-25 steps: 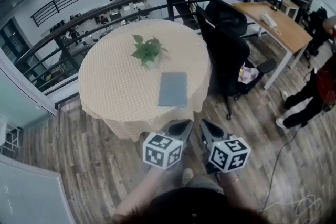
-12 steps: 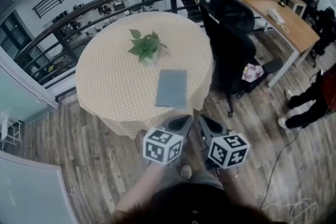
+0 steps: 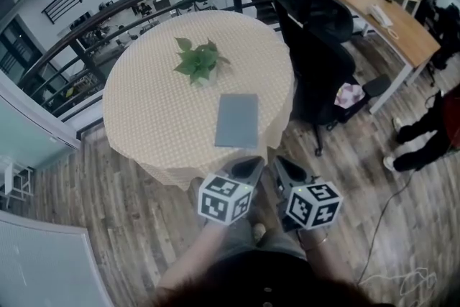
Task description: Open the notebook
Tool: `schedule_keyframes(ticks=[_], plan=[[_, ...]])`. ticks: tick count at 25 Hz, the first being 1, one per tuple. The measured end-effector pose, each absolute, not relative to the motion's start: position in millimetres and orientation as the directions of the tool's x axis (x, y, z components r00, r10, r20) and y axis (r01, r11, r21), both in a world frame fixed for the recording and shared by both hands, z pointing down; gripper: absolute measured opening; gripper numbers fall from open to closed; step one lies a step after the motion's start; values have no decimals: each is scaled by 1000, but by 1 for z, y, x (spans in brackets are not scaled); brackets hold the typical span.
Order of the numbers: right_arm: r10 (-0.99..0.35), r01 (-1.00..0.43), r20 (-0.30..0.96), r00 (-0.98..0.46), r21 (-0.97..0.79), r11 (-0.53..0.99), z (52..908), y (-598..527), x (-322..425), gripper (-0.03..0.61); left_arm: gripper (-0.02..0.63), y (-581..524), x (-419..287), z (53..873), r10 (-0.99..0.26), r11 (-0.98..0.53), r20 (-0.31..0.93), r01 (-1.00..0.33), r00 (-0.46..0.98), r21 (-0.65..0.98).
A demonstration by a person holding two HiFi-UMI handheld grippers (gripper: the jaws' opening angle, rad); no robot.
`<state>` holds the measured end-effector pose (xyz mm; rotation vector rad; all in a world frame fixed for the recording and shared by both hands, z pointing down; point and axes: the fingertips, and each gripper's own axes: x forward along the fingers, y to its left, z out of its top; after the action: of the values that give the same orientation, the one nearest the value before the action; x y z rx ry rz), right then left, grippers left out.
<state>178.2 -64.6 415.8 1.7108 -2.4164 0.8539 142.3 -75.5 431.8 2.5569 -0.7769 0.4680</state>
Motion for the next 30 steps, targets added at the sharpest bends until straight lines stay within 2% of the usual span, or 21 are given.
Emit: schedule_keyframes(ticks=[17, 30], plan=[[-851, -894, 411, -328, -427, 138, 440, -96, 179, 11, 9, -110, 137, 459, -391, -777, 504, -569, 770, 267], [-810, -899, 482, -334, -421, 121, 479, -116, 175, 11, 11, -135, 135, 502, -401, -801, 587, -580, 703, 148]])
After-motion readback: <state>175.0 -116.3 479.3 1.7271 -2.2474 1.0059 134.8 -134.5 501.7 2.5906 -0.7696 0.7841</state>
